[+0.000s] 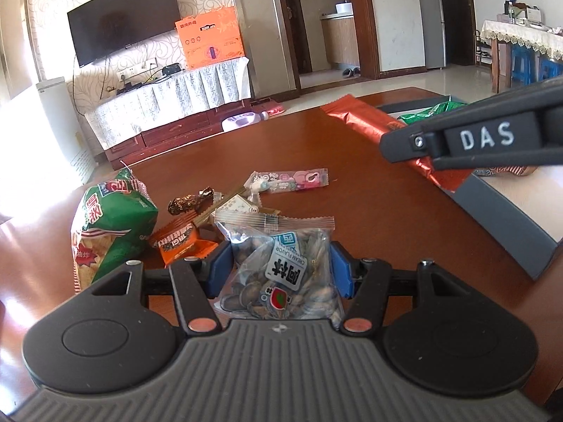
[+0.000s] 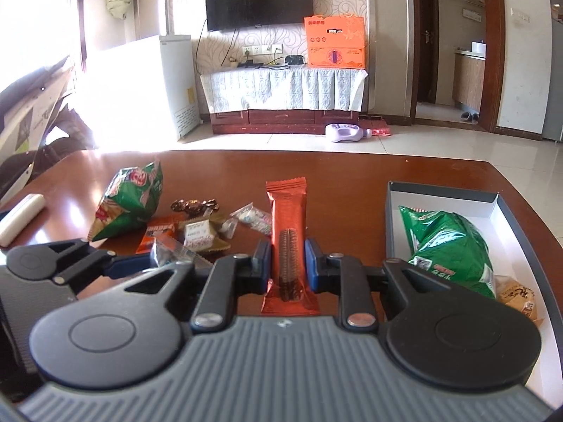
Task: Organize snacks
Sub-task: 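Carry the seed bag with the left gripper while the right gripper carries the orange bar to the box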
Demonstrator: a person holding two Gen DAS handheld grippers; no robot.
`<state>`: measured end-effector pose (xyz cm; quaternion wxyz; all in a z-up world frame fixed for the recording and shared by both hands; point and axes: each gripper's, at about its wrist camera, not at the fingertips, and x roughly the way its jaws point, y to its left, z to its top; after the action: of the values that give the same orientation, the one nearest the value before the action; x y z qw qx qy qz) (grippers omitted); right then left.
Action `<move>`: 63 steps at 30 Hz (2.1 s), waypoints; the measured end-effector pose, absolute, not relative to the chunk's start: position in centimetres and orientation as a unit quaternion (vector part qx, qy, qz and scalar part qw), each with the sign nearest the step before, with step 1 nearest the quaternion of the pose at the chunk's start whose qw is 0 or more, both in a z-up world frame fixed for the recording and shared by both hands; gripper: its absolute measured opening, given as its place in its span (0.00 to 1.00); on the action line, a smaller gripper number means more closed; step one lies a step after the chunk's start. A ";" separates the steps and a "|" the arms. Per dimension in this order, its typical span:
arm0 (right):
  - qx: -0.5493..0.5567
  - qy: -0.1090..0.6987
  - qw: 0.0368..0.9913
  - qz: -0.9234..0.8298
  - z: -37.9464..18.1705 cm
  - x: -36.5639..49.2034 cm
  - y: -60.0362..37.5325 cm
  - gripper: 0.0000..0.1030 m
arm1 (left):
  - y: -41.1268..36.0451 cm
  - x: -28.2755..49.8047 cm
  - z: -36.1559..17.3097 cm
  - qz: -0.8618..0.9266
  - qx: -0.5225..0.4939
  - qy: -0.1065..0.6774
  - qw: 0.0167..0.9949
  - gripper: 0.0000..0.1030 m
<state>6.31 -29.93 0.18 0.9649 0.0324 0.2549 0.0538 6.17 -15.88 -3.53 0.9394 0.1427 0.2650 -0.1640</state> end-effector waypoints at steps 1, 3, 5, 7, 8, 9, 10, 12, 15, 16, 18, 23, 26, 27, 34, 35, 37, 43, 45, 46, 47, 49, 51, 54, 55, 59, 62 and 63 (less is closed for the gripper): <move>0.033 0.253 0.965 0.054 0.3 6.2 -30.1 0.23 | -16.0 6.2 -3.5 -0.164 0.142 0.264 0.940 0.62; 0.034 0.247 0.967 0.054 0.5 6.0 -30.3 0.23 | -16.1 6.3 -3.2 -0.165 0.139 0.261 0.941 0.62; 0.029 0.240 0.969 0.054 0.8 5.4 -30.5 0.23 | -16.3 6.4 -2.9 -0.166 0.136 0.258 0.942 0.62; 0.021 0.234 0.971 0.052 1.1 5.1 -30.5 0.23 | -16.5 6.6 -2.6 -0.167 0.129 0.255 0.944 0.62; 0.018 0.232 0.971 0.051 1.3 4.9 -30.6 0.23 | -16.6 6.7 -2.5 -0.167 0.127 0.255 0.944 0.62; 0.017 0.230 0.972 0.050 1.4 4.8 -30.7 0.23 | -16.8 6.7 -2.4 -0.168 0.126 0.255 0.944 0.62; 0.017 0.228 0.972 0.049 1.4 4.7 -30.8 0.23 | -17.1 6.7 -2.3 -0.169 0.125 0.254 0.944 0.62; 0.018 0.227 0.973 0.046 1.6 4.4 -31.4 0.23 | -17.6 6.8 -2.1 -0.172 0.123 0.253 0.944 0.62; 0.022 0.224 0.974 0.040 1.8 4.1 -32.2 0.23 | -18.4 6.7 -1.9 -0.180 0.120 0.251 0.944 0.62; 0.023 0.222 0.974 0.038 1.9 4.0 -32.5 0.23 | -18.7 6.7 -1.8 -0.183 0.119 0.250 0.943 0.62; 0.026 0.221 0.974 0.034 2.0 3.8 -33.0 0.23 | -19.3 6.7 -1.7 -0.189 0.118 0.249 0.942 0.62; 0.033 0.221 0.975 0.024 2.0 3.4 -34.4 0.23 | -20.7 6.6 -1.7 -0.199 0.117 0.250 0.940 0.62; 0.035 0.221 0.975 0.017 2.0 3.0 -35.2 0.23 | -21.6 6.6 -1.5 -0.207 0.114 0.250 0.939 0.62; 0.037 0.221 0.974 0.014 2.0 2.8 -35.5 0.23 | -21.9 6.5 -1.5 -0.209 0.114 0.249 0.939 0.63; 0.056 0.219 0.974 -0.010 1.9 1.3 -37.6 0.23 | -24.2 6.0 -1.2 -0.228 0.105 0.246 0.936 0.63; 0.057 0.219 0.974 -0.015 1.8 1.0 -37.9 0.23 | -24.6 5.9 -1.2 -0.231 0.105 0.246 0.935 0.63; 0.061 0.217 0.974 -0.025 1.8 0.5 -38.5 0.23 | -25.1 5.7 -1.2 -0.236 0.105 0.246 0.934 0.63; 0.072 0.216 0.972 -0.059 1.5 -0.9 -40.5 0.23 | -26.8 5.4 -1.2 -0.247 0.101 0.246 0.932 0.63; 0.075 0.214 0.972 -0.066 1.3 -1.2 -41.0 0.23 | -27.3 5.3 -1.0 -0.249 0.098 0.244 0.932 0.63; 0.076 0.213 0.972 -0.070 1.3 -1.3 -41.1 0.23 | -27.6 5.2 -0.9 -0.251 0.098 0.242 0.932 0.63; 0.077 0.212 0.972 -0.071 1.2 -1.4 -41.3 0.23 | -27.8 5.1 -0.8 -0.251 0.100 0.238 0.933 0.63; 0.077 0.210 0.972 -0.074 1.1 -1.5 -41.5 0.23 | -28.2 5.0 -0.7 -0.253 0.103 0.231 0.934 0.63; 0.074 0.207 0.973 -0.075 1.2 -1.5 -41.4 0.23 | -28.5 4.9 -0.2 -0.258 0.099 0.227 0.934 0.63; 0.074 0.203 0.973 -0.078 1.3 -1.6 -41.4 0.23 | -28.9 4.8 0.1 -0.270 0.092 0.223 0.932 0.63; 0.074 0.202 0.973 -0.079 1.2 -1.7 -41.4 0.23 | -29.1 4.8 0.1 -0.276 0.091 0.224 0.930 0.63; 0.072 0.206 0.972 -0.085 1.0 -1.8 -41.6 0.24 | -30.2 4.7 -0.4 -0.304 0.087 0.236 0.919 0.63; 0.074 0.212 0.970 -0.091 0.8 -1.6 -41.5 0.24 | -31.6 4.3 -1.0 -0.319 0.098 0.238 0.912 0.63; 0.074 0.213 0.970 -0.092 0.7 -1.6 -41.6 0.24 | -32.2 4.0 -1.3 -0.324 0.100 0.239 0.910 0.63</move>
<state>-1.55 -41.58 0.70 0.9699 0.0741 0.2131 -0.0922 4.05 -32.21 -1.28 0.9098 0.1004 0.2387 -0.3242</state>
